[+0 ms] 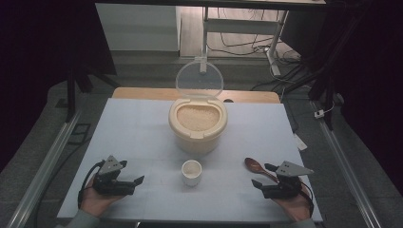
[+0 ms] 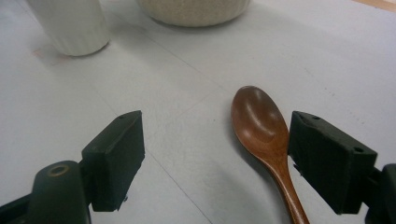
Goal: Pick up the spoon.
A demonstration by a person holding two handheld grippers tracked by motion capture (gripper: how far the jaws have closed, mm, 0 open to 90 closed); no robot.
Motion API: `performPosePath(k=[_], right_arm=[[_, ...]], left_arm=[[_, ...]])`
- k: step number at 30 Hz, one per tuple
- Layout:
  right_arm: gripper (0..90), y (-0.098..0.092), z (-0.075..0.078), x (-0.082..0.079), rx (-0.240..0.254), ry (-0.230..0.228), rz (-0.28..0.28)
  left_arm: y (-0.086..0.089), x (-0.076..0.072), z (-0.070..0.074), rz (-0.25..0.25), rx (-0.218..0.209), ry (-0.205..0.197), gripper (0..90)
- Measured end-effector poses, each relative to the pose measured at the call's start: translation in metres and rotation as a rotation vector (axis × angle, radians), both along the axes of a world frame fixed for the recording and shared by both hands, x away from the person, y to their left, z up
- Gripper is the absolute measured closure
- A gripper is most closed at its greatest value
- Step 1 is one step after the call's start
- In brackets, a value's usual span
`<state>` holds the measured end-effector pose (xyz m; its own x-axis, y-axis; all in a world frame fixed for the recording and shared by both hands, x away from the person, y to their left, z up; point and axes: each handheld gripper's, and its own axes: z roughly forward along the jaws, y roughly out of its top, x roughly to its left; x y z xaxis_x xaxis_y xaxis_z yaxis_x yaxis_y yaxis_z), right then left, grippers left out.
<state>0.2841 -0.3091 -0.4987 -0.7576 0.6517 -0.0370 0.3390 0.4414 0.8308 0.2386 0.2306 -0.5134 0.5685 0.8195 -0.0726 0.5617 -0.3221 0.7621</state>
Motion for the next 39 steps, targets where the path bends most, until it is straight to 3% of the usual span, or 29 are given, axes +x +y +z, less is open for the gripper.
performPosePath(k=[16,27,29,32,39], right_arm=[[19.8,0.001,0.001,0.001,-0.006,0.014,0.001],[25.2,0.003,0.018,0.004,0.007,0.047,0.004],[25.8,0.006,0.024,0.008,-0.014,0.081,-0.005],[26.7,0.008,0.030,0.010,-0.050,0.091,-0.006],[28.0,0.018,0.058,0.027,-0.224,0.171,-0.012]], left_arm=[[-0.001,0.001,-0.001,0.000,0.005,-0.004,11.1],[-0.003,0.002,0.000,0.002,0.010,-0.003,10.8],[-0.003,0.002,0.000,0.002,0.009,-0.003,10.8],[-0.003,0.001,0.000,0.001,0.007,-0.003,10.8],[-0.005,0.003,-0.001,-0.012,0.009,0.002,10.8]])
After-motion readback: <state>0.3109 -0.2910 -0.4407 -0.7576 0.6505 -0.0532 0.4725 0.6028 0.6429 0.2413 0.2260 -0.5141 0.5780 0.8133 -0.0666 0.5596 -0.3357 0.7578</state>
